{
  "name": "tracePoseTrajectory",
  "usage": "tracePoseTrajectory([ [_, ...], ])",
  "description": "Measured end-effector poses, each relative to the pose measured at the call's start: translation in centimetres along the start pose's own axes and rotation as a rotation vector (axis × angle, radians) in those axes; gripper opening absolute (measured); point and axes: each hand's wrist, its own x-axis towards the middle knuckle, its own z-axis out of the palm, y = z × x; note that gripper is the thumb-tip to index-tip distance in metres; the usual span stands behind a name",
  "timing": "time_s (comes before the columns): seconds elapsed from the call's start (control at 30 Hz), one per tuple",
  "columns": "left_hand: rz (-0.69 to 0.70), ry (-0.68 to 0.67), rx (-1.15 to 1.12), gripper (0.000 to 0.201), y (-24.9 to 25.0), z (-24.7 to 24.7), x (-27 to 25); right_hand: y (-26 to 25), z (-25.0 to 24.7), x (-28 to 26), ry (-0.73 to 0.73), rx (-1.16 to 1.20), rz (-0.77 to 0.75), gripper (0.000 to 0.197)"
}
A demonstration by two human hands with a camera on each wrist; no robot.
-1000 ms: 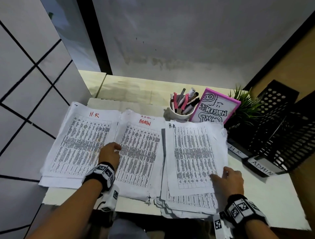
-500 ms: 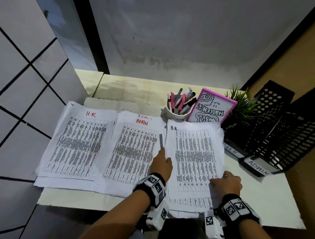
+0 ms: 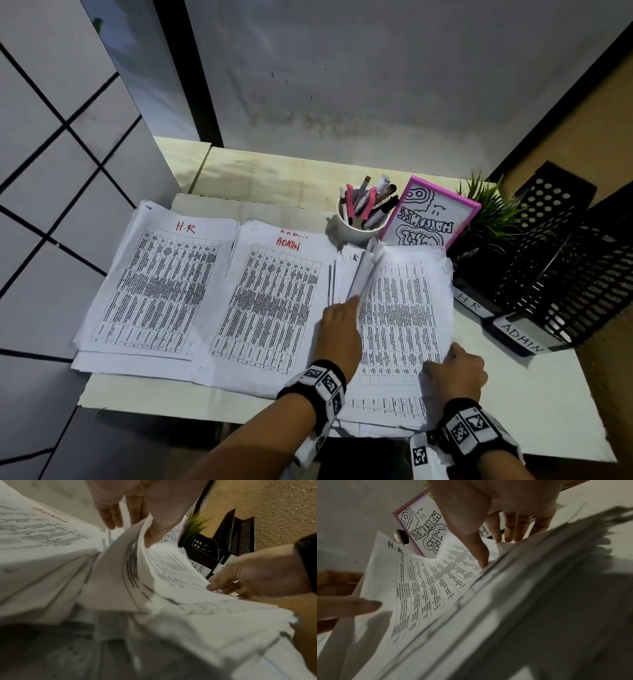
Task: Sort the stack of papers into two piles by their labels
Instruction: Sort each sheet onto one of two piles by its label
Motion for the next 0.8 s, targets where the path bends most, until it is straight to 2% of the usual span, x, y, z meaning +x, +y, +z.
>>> tracePoseTrajectory([
  [0.1,-0.217,-0.018,-0.156,0.071,-0.2,-0.2,1.1,0.0,0.0,-0.3,-0.012,-0.008,-0.02,0.036],
  [0.2,-0.357,-0.084,-0.216,0.059,-0.5,-0.4,2.1,-0.2,-0.1,-0.7,-0.015,0.002,-0.055,0.031],
  [0.3,-0.323,-0.081,-0.29,0.041,-0.3,-0.7,1.9,-0.3,-0.5,-1.5,-0.008,0.105,-0.072,0.031],
  [0.4,-0.293,-0.045,-0.444,0.052,-0.6,-1.6,1.3,0.1,-1.3,-1.7,0.017,0.301,-0.141,0.062],
  [0.43,-0.296,-0.042,-0.51,0.054,-0.9,-2.3,0.9,0.2,-1.6,-1.6,0.011,0.372,-0.165,0.065],
  [0.5,-0.285,-0.04,-0.619,0.051,-1.6,-3.5,0.2,0.3,-2.3,-0.8,-0.067,0.563,-0.15,0.06],
  [0.57,-0.271,-0.021,-0.697,0.05,-2.2,-4.9,-0.5,0.1,-2.9,-0.2,-0.211,0.776,-0.104,0.068],
  [0.63,-0.251,0.016,-0.81,0.04,-2.3,-6.5,-0.9,-0.4,-3.2,0.4,-0.34,0.918,-0.068,0.079],
  [0.67,-0.244,0.044,-0.887,0.035,-2.2,-7.3,-0.9,-1.0,-3.4,0.3,-0.406,0.957,-0.078,0.069],
  [0.73,-0.253,0.068,-1.005,0.027,-1.7,-8.4,-0.9,-2.3,-4.0,-0.2,-0.53,1.005,-0.134,0.019],
  [0.77,-0.267,0.07,-1.019,0.026,-1.7,-8.3,-0.6,-2.9,-4.2,-0.5,-0.563,0.999,-0.163,0.002],
  [0.8,-0.28,0.057,-1.003,0.029,-1.5,-8.1,-0.5,-3.5,-4.4,-0.8,-0.573,0.98,-0.181,0.01],
])
